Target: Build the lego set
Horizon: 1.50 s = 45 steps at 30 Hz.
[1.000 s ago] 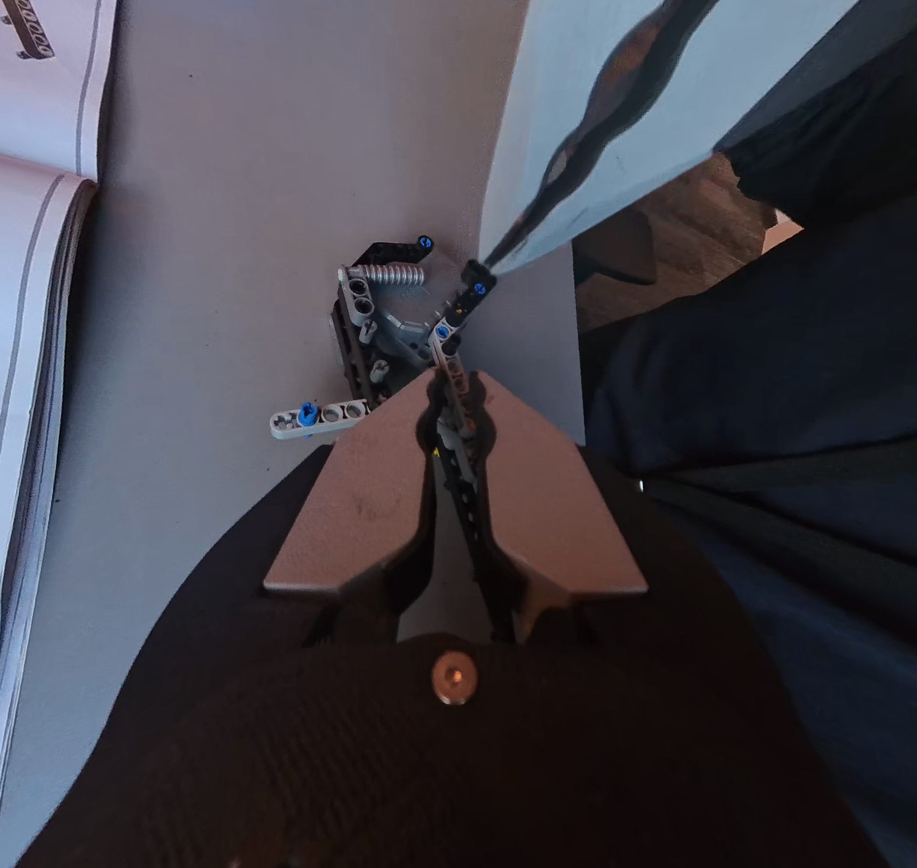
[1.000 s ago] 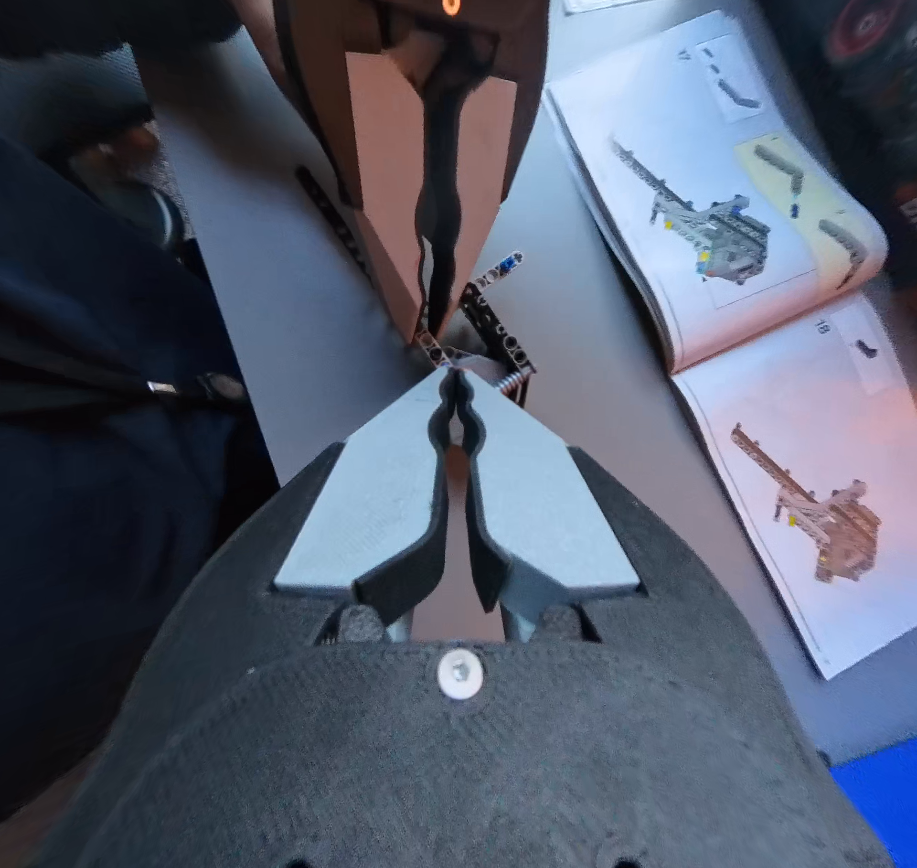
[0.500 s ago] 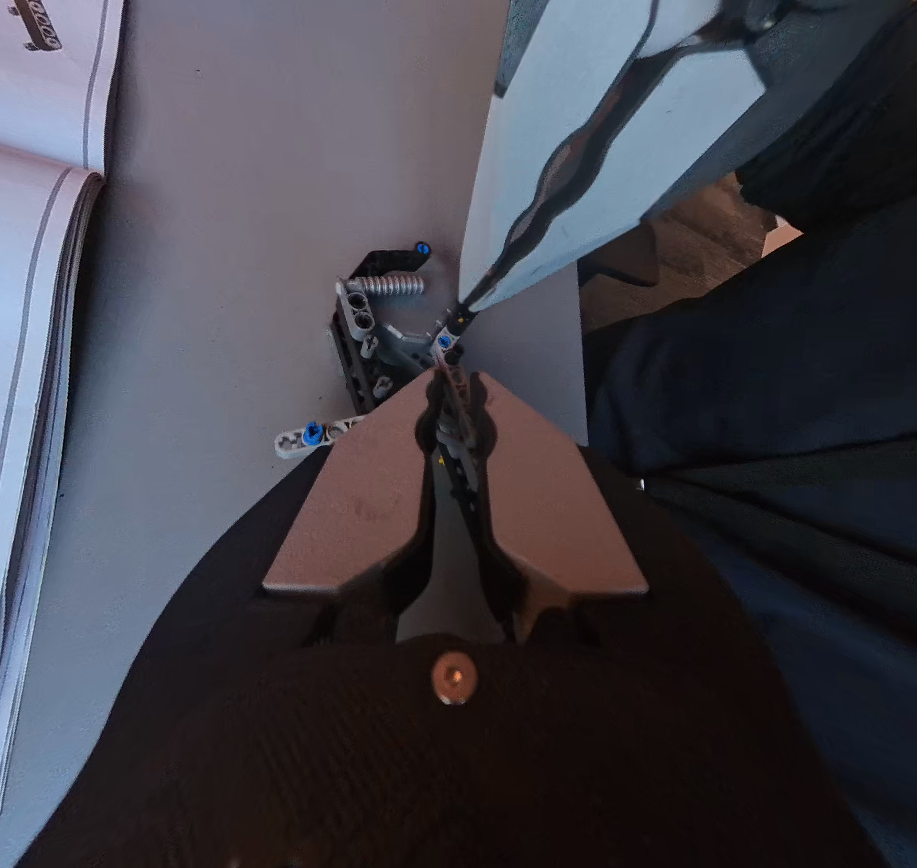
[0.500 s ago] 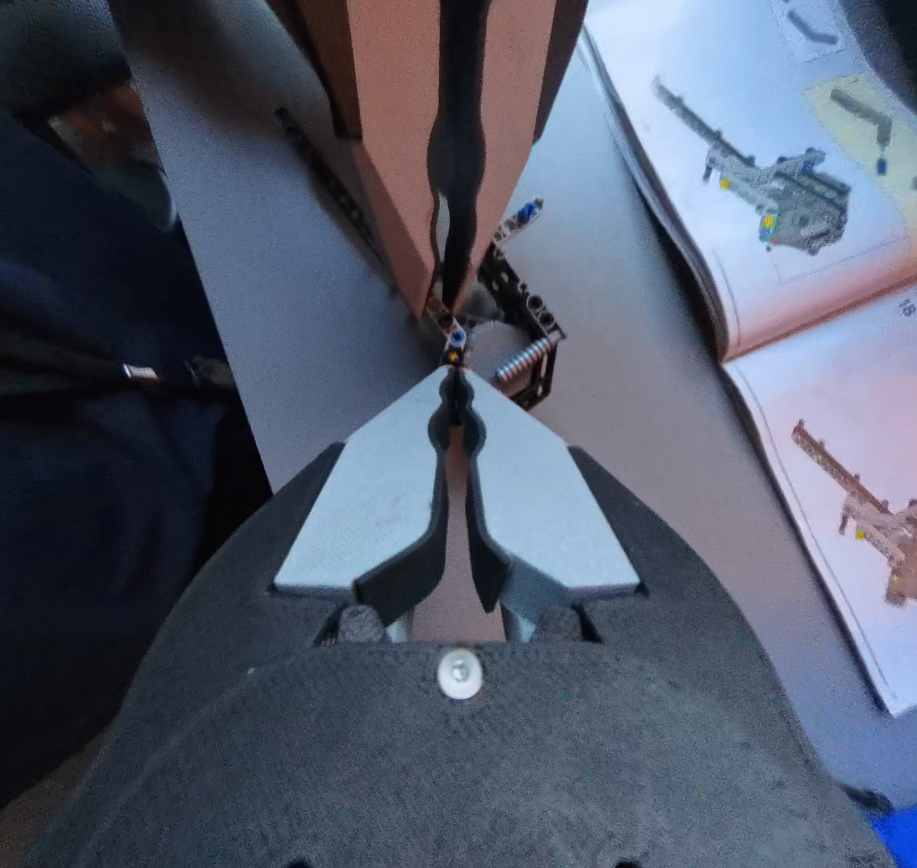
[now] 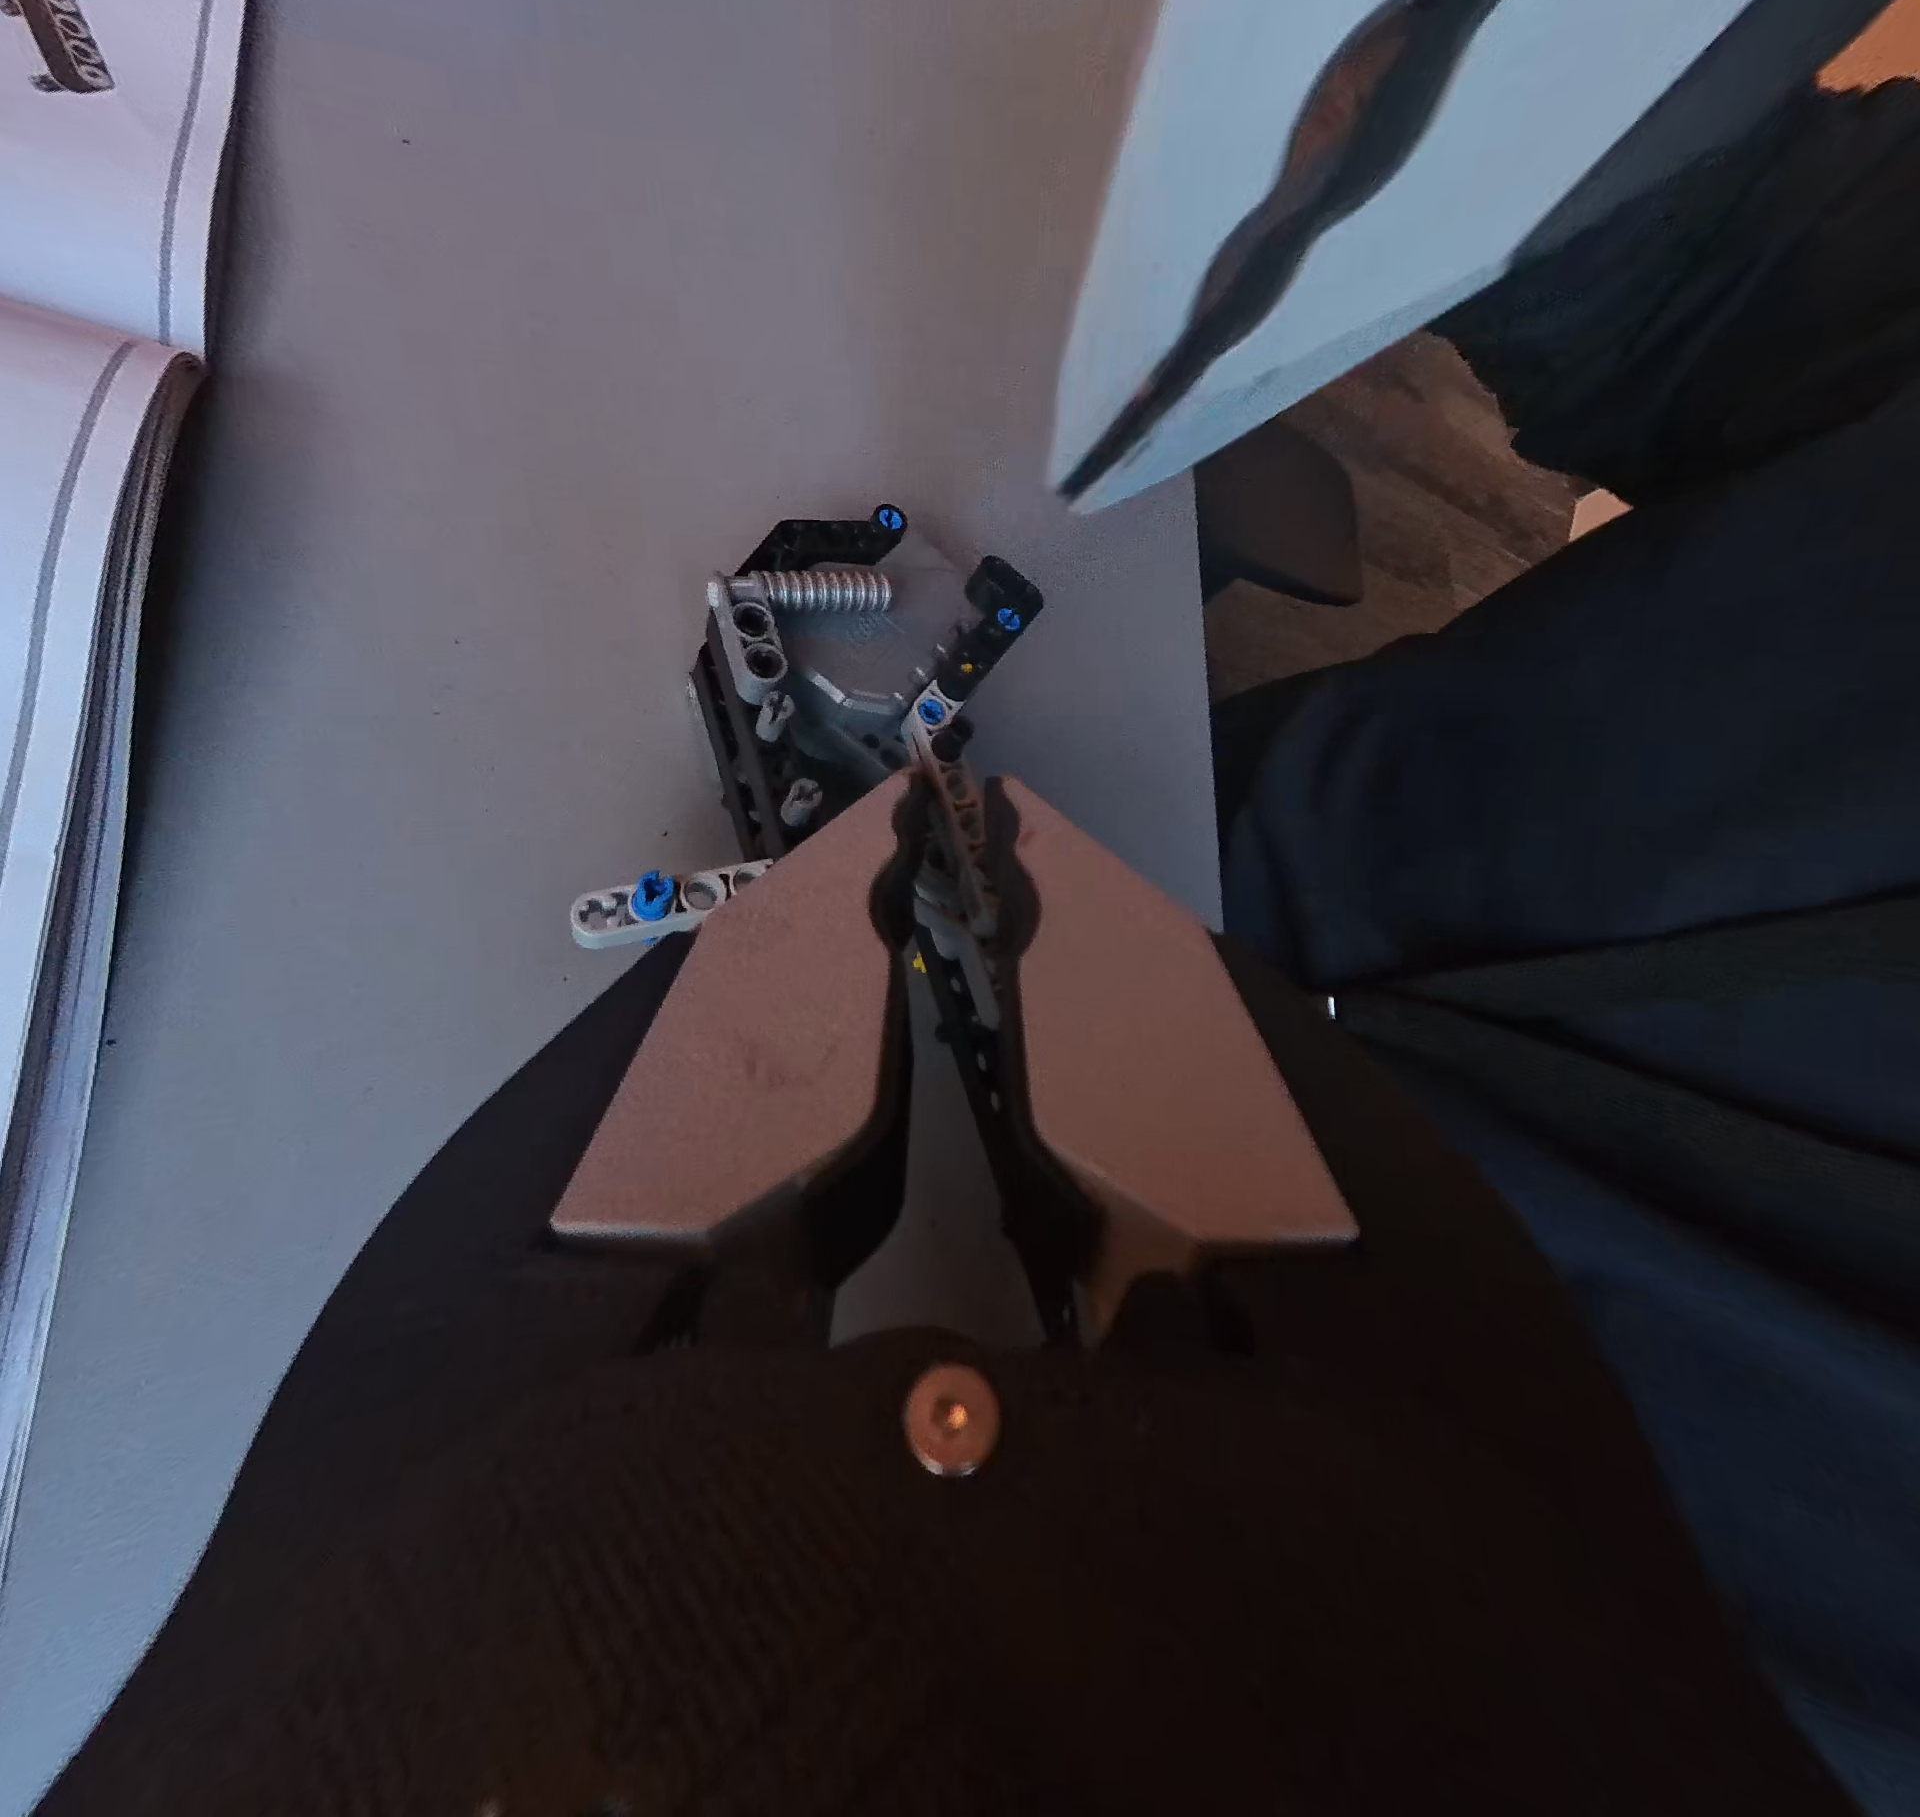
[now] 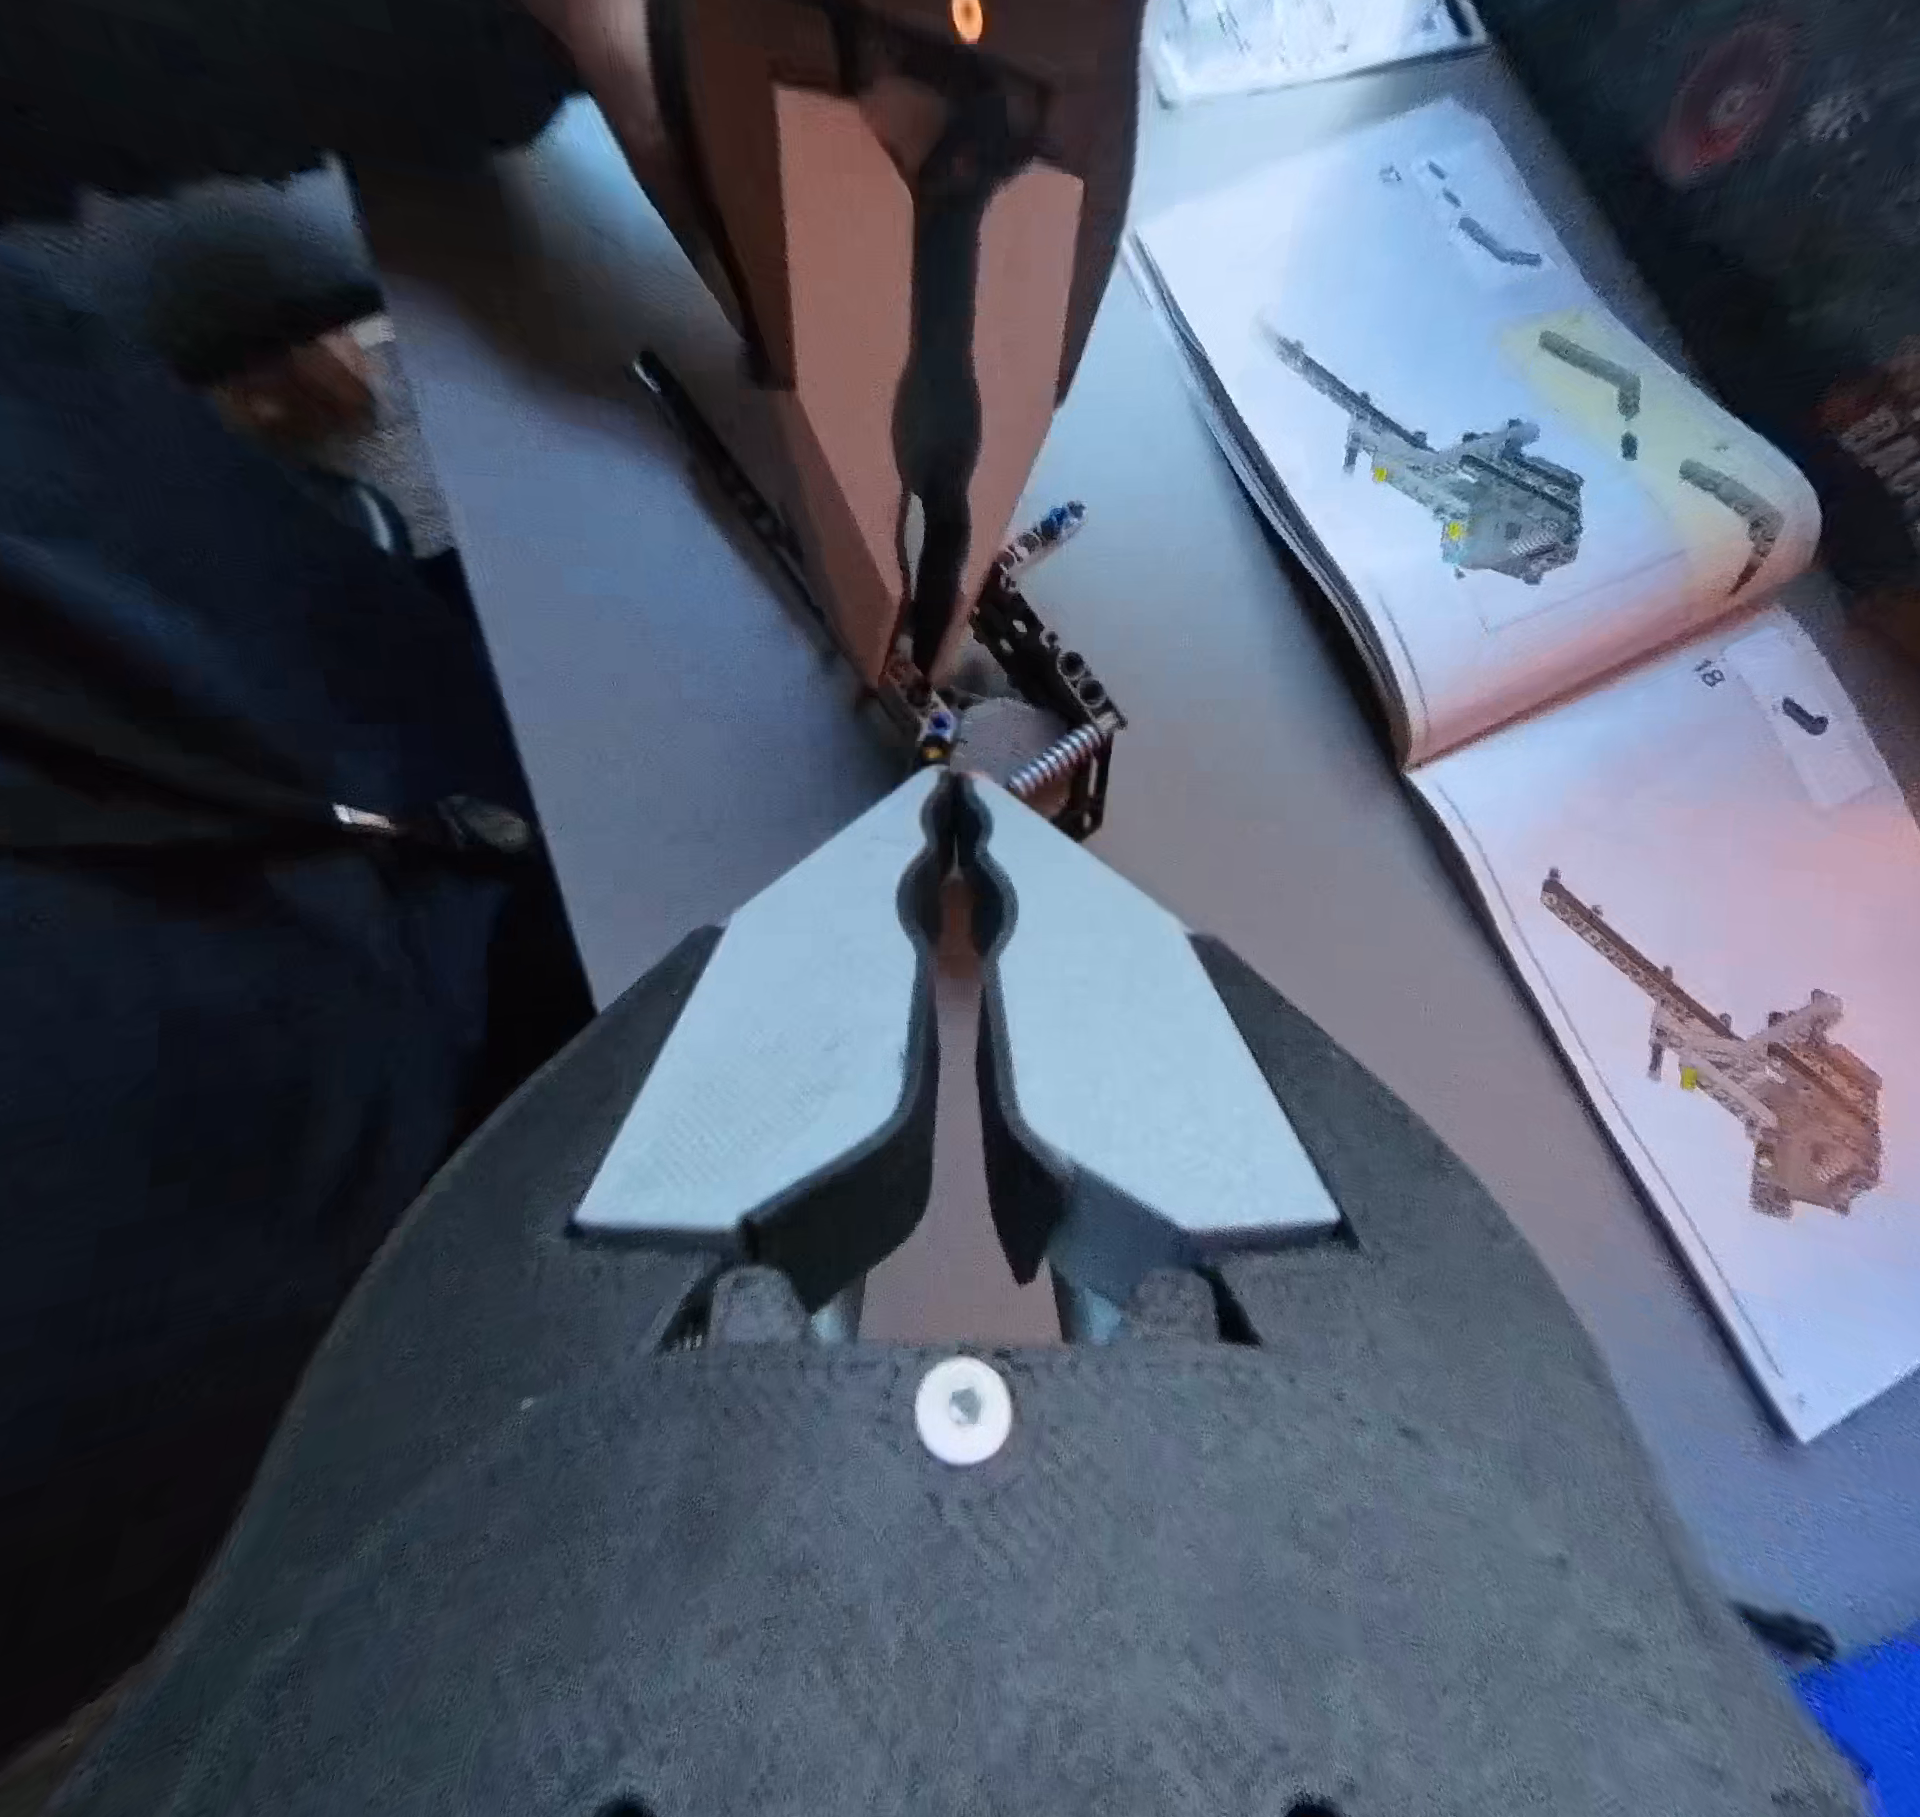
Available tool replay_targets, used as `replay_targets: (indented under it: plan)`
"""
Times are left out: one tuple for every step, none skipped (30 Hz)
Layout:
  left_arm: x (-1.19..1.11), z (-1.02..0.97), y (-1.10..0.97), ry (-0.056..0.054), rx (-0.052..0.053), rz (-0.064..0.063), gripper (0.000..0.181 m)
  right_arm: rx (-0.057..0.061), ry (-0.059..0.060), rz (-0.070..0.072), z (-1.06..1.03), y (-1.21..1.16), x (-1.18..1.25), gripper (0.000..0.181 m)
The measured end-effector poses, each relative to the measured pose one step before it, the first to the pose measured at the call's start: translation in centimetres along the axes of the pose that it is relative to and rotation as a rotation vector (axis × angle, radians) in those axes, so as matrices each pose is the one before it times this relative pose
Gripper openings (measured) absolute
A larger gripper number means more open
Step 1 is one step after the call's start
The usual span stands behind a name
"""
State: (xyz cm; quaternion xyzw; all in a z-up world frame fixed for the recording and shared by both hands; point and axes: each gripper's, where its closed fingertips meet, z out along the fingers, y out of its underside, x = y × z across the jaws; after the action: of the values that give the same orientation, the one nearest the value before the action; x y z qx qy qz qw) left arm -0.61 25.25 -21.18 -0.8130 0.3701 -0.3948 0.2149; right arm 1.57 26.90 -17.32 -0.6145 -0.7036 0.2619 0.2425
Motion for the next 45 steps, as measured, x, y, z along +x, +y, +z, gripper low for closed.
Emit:
replay_targets:
  plan:
    - [0.006,0.0,-0.004,-0.0013,-0.0004,0.0012,0.008,0.0114,-0.0152,0.0042,-0.277,-0.124,-0.232,0.0]
    - [0.001,-0.003,-0.001,-0.0004,-0.0007,0.0003,0.008,-0.004,-0.0002,-0.0061,0.144,0.281,-0.119,0.0]
    - [-0.001,0.008,0.003,0.0002,0.0002,-0.0001,0.008,-0.0196,-0.0047,-0.0035,0.553,0.668,-0.206,0.0]
    - [-0.004,-0.006,-0.005,0.0006,0.0002,0.0,0.008,-0.0336,-0.0052,0.0029,0.884,0.998,-0.154,0.0]
    - [0.001,-0.009,0.006,0.0003,-0.0001,-0.0002,0.008,-0.034,0.0019,0.0046,0.895,1.049,-0.011,0.001]
    - [-0.089,-0.113,0.047,-0.0043,-0.0024,0.0014,0.008,0.0585,-0.0109,0.0079,-0.019,-0.546,-0.163,0.0]
    - [-0.078,-0.07,-0.003,-0.0043,0.0018,0.0009,0.008,-0.0124,-0.0009,0.015,-0.255,0.272,0.036,0.0]
    - [-0.008,0.0,0.005,0.0009,0.0003,-0.0018,0.009,0.0272,0.0273,-0.0046,-0.563,-0.272,0.381,0.0]
    - [0.006,-0.008,0.002,0.0,-0.0002,0.0009,0.008,0.0601,0.0085,-0.004,-0.784,-0.739,0.136,0.0]
    - [0.004,-0.013,0.018,-0.0002,-0.0009,0.002,0.009,0.0598,-0.0016,0.0105,-0.814,-0.751,0.142,0.0]
    - [0.006,-0.023,0.011,0.0011,-0.0014,0.0003,0.009,0.0576,0.0167,0.0133,-0.744,-0.617,0.477,0.0]
    - [0.025,-0.038,0.007,0.0027,-0.0017,-0.0002,0.009,0.0436,0.0375,0.0158,-0.595,-0.259,0.836,0.0]
    - [0.069,-0.082,-0.017,0.0049,0.0016,0.0021,0.011,0.0253,0.0363,0.015,-0.424,0.081,0.864,0.0]
    - [0.107,-0.141,-0.135,0.0078,0.008,0.0027,0.014,0.0185,0.026,0.015,-0.258,0.269,0.683,0.0]
    - [0.112,-0.194,-0.156,0.0083,0.0099,0.0019,0.015,0.0187,0.0133,0.0147,-0.128,0.3,0.439,0.0]
    - [0.063,-0.24,-0.149,0.0043,0.0092,0.0027,0.017,0.0186,0.006,0.0138,-0.035,0.321,0.281,0.0]
    - [0.043,-0.261,-0.161,0.0017,0.01,0.0055,0.018,0.0181,-0.0036,0.0115,0.033,0.305,0.096,0.0]
    - [0.038,-0.273,-0.161,0.0019,0.0111,0.0042,0.019,0.0138,-0.007,0.0112,0.056,0.336,0.022,0.0]
    - [0.04,-0.282,-0.179,0.0037,0.0122,0.0018,0.021,0.0102,-0.0056,0.0129,0.07,0.323,0.032,0.0]
    - [0.021,-0.296,-0.187,0.004,0.0129,0.0009,0.023,0.0112,-0.0152,0.0107,0.059,0.233,-0.155,0.0]
    - [-0.097,-0.321,-0.184,-0.0031,0.0127,0.0008,0.024,0.013,-0.02,0.01,0.029,0.125,-0.259,0.0]
    - [-0.254,-0.372,-0.205,-0.0128,0.0144,0.0019,0.025,0.0123,-0.0109,0.0097,0.029,0.064,-0.152,0.0]
    - [-0.289,-0.377,-0.218,-0.0133,0.0169,0.0013,0.026,0.0104,-0.001,0.0066,0.045,0.021,-0.015,0.0]
    - [-0.259,-0.38,-0.191,-0.0085,0.0148,-0.0037,0.027,0.0095,0.0086,0.0019,0.051,-0.003,0.099,0.0]
    - [-0.274,-0.352,-0.131,-0.0076,0.0109,-0.0075,0.029,0.0098,0.0149,-0.0036,0.046,-0.031,0.153,0.0]
    - [-0.33,-0.324,-0.092,-0.0107,0.0093,-0.0077,0.032,0.0069,0.0101,-0.0122,0.033,-0.03,0.022,0.0]
    - [-0.273,-0.276,-0.042,-0.0071,0.0079,-0.0081,0.034,-0.0036,0.0057,-0.0219,0.088,0.128,-0.124,0.0]
    - [-0.147,-0.19,0.08,0.0021,0.0017,-0.0102,0.036,-0.0069,0.0102,-0.0203,0.133,0.178,-0.096,0.0]
    - [-0.066,-0.111,0.232,0.0083,-0.008,-0.0124,0.04,-0.0037,-0.0083,-0.0091,0.211,0.165,-0.309,0.0]
    - [-0.027,-0.066,0.234,0.0086,-0.0077,-0.0095,0.043,-0.0049,-0.0135,0.017,0.29,0.165,-0.227,0.0]
    - [0.071,-0.062,0.154,0.0131,-0.0024,-0.0059,0.044,-0.0145,-0.0049,0.0412,0.305,0.295,0.065,0.0]
    - [0.227,-0.057,0.12,0.0211,-0.0013,-0.0042,0.045,-0.0159,-0.0869,0.0125,0.186,0.343,-1.082,0.0]
    - [0.249,-0.02,0.153,0.022,-0.0049,-0.0057,0.046,0.0109,-0.0573,0.0121,0.138,0.0,-0.714,0.0]
    - [0.139,-0.003,0.178,0.0127,-0.0078,-0.0042,0.048,0.0166,0.0172,0.0049,0.097,-0.076,0.264,0.007]
    - [0.012,-0.004,0.226,0.0016,-0.0105,-0.0015,0.05,0.0023,0.0615,-0.0103,0.131,0.103,0.762,0.019]
    - [0.015,-0.002,0.332,-0.0007,-0.0165,0.0007,0.051,-0.0198,0.029,-0.029,0.195,0.341,0.142,0.03]
    - [0.076,-0.016,0.312,0.0018,-0.0157,0.0032,0.054,-0.0114,0.0124,-0.0299,0.208,0.151,-0.24,0.041]
    - [0.05,-0.008,0.215,0.0003,-0.008,0.0022,0.054,0.003,0.0026,-0.0284,0.196,-0.145,-0.469,0.041]
    - [0.034,-0.001,0.211,0.0041,-0.0073,-0.0022,0.054,0.0051,-0.0068,-0.03,0.223,-0.277,-0.628,0.041]
    - [-0.04,0.046,0.226,0.0047,-0.0104,-0.0092,0.054,0.0004,-0.0034,-0.0343,0.254,-0.319,-0.569,0.041]
    - [-0.221,0.084,0.182,-0.0006,-0.0075,-0.0151,0.053,-0.0076,0.0112,-0.0335,0.29,-0.271,-0.305,0.04]
    - [-0.297,0.118,0.104,-0.0019,-0.0041,-0.0173,0.052,-0.0174,0.0136,-0.0307,0.347,-0.144,-0.169,0.035]
    - [-0.238,0.123,0.047,0.0038,-0.0011,-0.0177,0.051,-0.0335,0.0132,-0.0248,0.446,0.166,-0.043,0.03]
    - [-0.109,0.122,0.028,0.0121,0.0017,-0.0178,0.049,-0.0511,0.0219,-0.0173,0.504,0.514,0.22,0.023]
    - [-0.036,0.122,-0.034,0.0156,0.0048,-0.0178,0.048,-0.0429,0.0153,-0.0156,0.523,0.536,0.186,0.023]
